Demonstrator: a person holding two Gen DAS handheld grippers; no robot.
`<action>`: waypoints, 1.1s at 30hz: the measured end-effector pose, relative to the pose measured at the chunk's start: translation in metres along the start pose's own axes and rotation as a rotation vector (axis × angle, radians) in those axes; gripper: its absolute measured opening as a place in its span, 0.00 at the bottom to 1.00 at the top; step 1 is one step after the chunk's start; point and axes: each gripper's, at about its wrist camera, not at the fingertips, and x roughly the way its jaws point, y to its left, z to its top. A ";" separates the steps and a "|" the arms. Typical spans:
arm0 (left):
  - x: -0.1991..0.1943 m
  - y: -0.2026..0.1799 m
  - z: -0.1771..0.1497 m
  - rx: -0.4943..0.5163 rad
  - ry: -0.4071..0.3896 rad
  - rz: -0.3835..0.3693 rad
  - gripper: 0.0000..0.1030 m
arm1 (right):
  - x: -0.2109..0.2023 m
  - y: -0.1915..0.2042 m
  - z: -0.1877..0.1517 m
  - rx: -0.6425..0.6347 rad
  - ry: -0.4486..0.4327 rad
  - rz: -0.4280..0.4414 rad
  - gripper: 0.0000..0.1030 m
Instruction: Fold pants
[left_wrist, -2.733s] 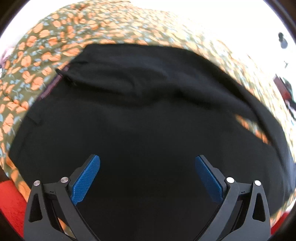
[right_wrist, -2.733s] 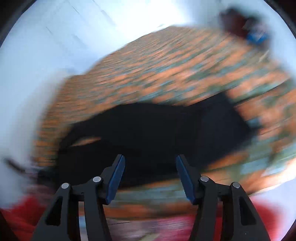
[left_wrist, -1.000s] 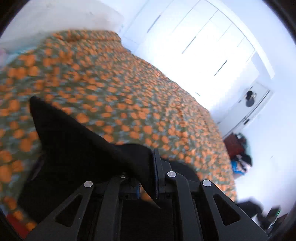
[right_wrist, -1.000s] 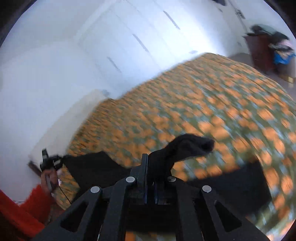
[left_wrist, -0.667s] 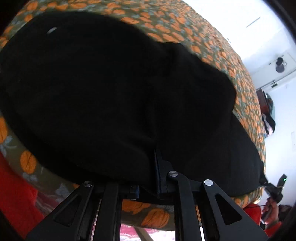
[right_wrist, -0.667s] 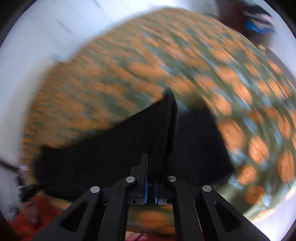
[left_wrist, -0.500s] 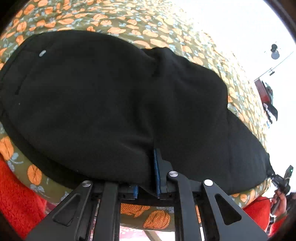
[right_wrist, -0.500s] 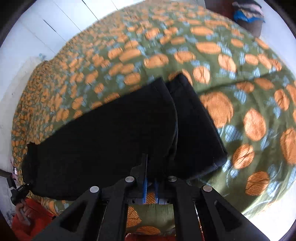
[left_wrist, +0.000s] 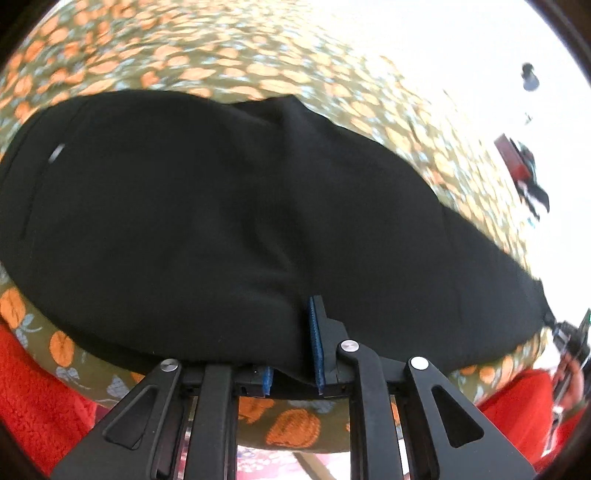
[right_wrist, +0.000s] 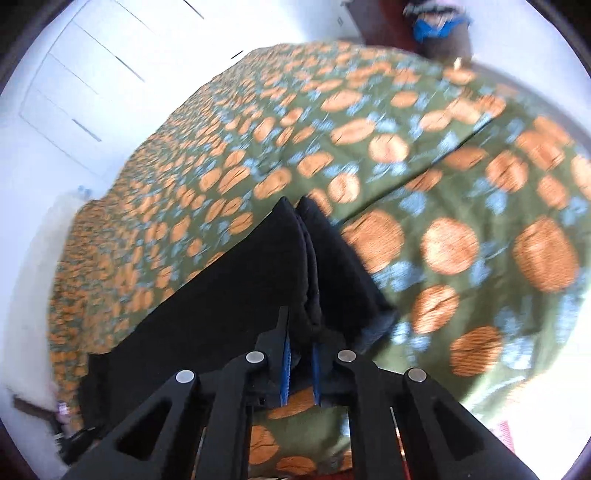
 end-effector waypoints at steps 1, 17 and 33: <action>0.004 -0.004 -0.001 0.016 0.017 0.015 0.16 | 0.002 -0.003 0.000 0.010 0.009 -0.024 0.08; -0.009 0.036 -0.013 -0.171 0.041 0.004 0.04 | 0.020 -0.007 0.001 -0.002 0.084 -0.075 0.09; -0.031 0.012 -0.023 -0.030 -0.004 0.175 0.41 | -0.038 -0.030 -0.003 0.132 -0.112 0.062 0.51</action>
